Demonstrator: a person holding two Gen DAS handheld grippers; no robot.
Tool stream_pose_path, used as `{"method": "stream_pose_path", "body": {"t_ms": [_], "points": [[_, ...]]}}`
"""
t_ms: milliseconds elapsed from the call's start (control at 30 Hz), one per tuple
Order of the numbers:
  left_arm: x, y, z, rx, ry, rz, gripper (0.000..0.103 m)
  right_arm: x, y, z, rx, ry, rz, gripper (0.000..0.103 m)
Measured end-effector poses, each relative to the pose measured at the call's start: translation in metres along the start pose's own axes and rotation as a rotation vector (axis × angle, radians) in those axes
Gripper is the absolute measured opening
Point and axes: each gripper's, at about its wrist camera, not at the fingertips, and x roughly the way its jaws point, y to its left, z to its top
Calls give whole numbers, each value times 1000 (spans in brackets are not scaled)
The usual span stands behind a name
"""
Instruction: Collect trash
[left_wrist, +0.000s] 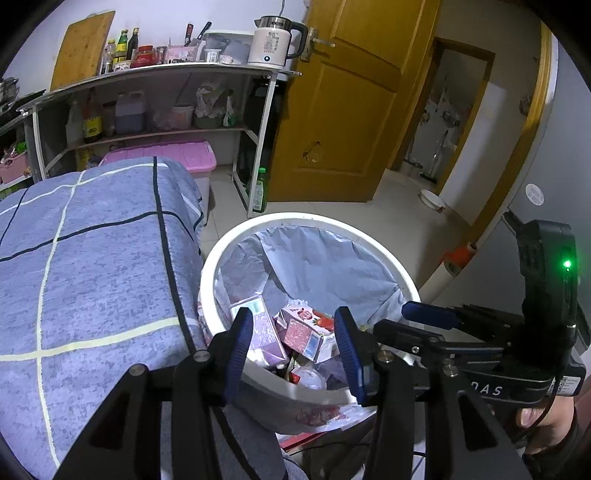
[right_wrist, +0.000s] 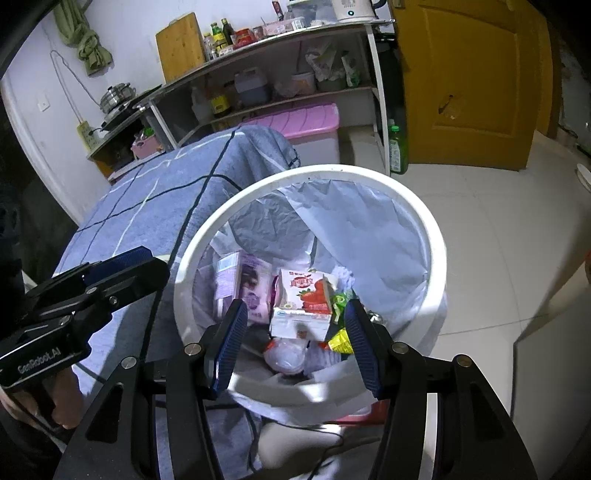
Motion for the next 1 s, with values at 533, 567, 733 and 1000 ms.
{"method": "stream_pose_path", "body": {"t_ms": [533, 567, 733, 1000], "points": [[-48, -4, -26, 0, -64, 32, 53, -50, 38, -28, -50, -101, -4, 56], [-51, -4, -28, 1, -67, 35, 53, -51, 39, -29, -54, -104, -2, 56], [-64, -5, -38, -1, -80, 48, 54, -61, 49, -39, -69, -125, 0, 56], [-79, -8, -48, -6, -102, 61, 54, -74, 58, -55, -85, -136, 4, 56]]}}
